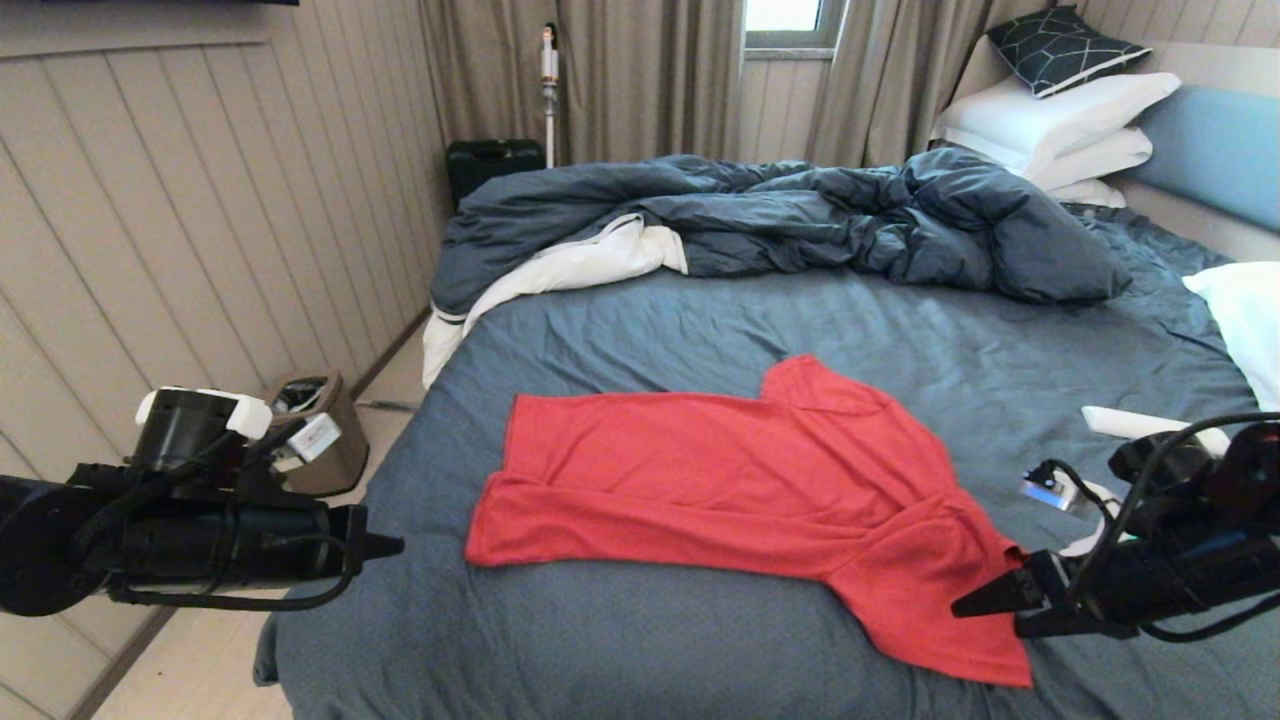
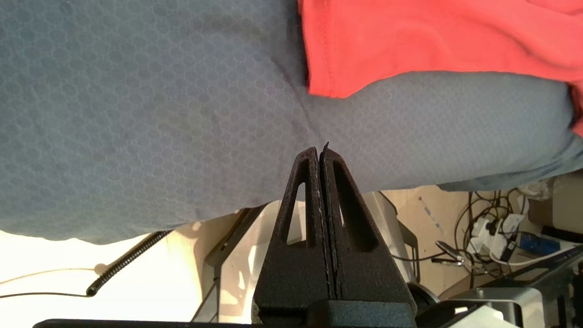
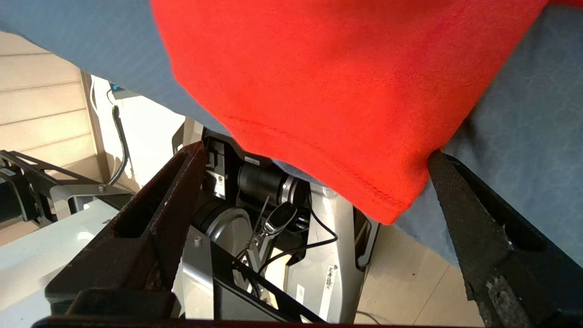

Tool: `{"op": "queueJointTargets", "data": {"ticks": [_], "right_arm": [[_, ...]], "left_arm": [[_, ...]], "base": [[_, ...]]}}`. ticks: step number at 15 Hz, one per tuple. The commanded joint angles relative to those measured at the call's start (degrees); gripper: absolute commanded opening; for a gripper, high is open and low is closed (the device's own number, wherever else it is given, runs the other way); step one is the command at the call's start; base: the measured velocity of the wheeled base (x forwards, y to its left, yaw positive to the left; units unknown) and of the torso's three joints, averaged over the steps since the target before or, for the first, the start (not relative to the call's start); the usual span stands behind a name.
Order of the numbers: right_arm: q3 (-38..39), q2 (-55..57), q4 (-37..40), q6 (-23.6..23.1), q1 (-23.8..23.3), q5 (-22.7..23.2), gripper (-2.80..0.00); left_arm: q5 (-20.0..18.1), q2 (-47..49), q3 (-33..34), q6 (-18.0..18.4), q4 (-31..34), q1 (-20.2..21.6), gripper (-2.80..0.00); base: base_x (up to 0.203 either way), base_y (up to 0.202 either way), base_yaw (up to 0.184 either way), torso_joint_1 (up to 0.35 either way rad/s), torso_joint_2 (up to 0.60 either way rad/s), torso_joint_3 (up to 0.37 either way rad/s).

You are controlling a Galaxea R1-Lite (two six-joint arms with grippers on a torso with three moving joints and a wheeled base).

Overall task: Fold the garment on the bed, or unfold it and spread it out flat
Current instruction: Fold the red T-shirt

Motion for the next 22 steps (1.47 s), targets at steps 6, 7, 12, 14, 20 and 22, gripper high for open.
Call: {"op": "queueJointTargets", "data": {"ticks": [6, 7, 12, 14, 20, 22], "right_arm": [[-0.4, 2.4, -1.6, -0.2, -0.3, -0.1, 0.0], [-0.5, 2.8, -1.9, -0.2, -0.3, -0.3, 0.0], [0.0, 3.9, -3.2, -0.2, 0.1, -0.8, -2.8], [0.3, 3.5, -3.1, -0.3, 1.0, -0.9, -2.8], [0.1, -3.1, -2.5, -0.1, 0.9, -0.8, -2.8], [-0.5, -4.9, -2.5, 0.3, 1.0, -0.8, -2.8]], "left_arm": [[-0.4, 1.5, -1.6, -0.2, 0.0, -0.3, -2.8], [-0.4, 1.8, -1.4, -0.3, 0.0, -0.4, -2.8], [-0.4, 2.3, -1.6, -0.3, -0.1, -0.4, -2.8], [-0.4, 2.6, -1.7, -0.3, -0.1, -0.3, -2.8], [-0.3, 2.9, -1.7, -0.3, -0.2, -0.3, -2.8], [-0.3, 3.1, -1.9, -0.3, -0.2, -0.3, -2.8]], "base": [[0.0, 0.0, 0.0, 0.0, 0.0, 0.0], [0.0, 0.0, 0.0, 0.0, 0.0, 0.0], [0.0, 0.0, 0.0, 0.0, 0.0, 0.0], [0.0, 0.0, 0.0, 0.0, 0.0, 0.0], [0.0, 0.0, 0.0, 0.0, 0.0, 0.0], [0.0, 0.0, 0.0, 0.0, 0.0, 0.0]]}}
